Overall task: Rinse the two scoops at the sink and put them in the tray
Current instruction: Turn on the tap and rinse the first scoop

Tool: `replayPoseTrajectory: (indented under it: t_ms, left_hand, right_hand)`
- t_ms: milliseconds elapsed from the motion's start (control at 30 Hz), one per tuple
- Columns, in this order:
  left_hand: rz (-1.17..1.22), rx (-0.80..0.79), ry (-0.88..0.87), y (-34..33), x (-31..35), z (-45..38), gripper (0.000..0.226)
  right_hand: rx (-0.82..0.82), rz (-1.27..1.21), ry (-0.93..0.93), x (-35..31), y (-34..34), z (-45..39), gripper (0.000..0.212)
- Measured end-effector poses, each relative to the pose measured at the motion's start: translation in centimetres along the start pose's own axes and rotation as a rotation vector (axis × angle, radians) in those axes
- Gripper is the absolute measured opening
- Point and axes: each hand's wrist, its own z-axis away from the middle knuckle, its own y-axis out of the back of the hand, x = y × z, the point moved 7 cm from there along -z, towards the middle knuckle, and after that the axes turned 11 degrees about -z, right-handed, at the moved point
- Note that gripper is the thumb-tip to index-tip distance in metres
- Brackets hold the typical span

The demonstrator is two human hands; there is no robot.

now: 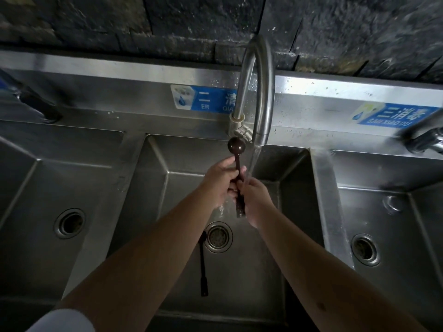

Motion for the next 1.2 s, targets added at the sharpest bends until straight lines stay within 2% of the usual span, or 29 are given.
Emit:
replayPoseTrajectory:
  t_ms: [267,433,600,800,1000,1133,1200]
  left_hand:
    - [-0.010,-0.053,-0.151,-0.2,5.7,-0.1,0.030]
    - [-0.103,0.017,-0.011,-0.1,1.1,0.7,0.025]
    - [-0.180,0.010,0.092,-0.6,-5.5,2.5,0.013]
    - [-0.230,-0.005,0.206,-0.8,-10.6,5.6,0.021]
    - [-0.233,-0.019,0.264,-0.8,-13.7,8.7,0.033]
    - [-0.202,-0.019,0.303,-0.6,-15.0,11.1,0.011]
    - [-0.244,0.012,0.310,-0.3,-15.4,12.0,0.007]
  right_hand:
    - [-0.200,-0.149,0.100,-4.4,-3.8,-0.8,0.019]
    - [-0.070,0.010,0.004,-0.8,-0.5,0.5,0.020]
    - [-0.044,-0.092,-0.160,4.6,3.2,3.7,0.024]
    - [0.030,-0.100,-0.253,8.8,6.1,7.7,0.026]
    - [0.179,0.055,-0.227,11.8,8.2,10.8,0.024]
    - [0.274,0.208,-0.168,12.7,8.5,13.0,0.023]
    - [0.301,0.317,-0.137,13.0,8.3,14.0,0.028]
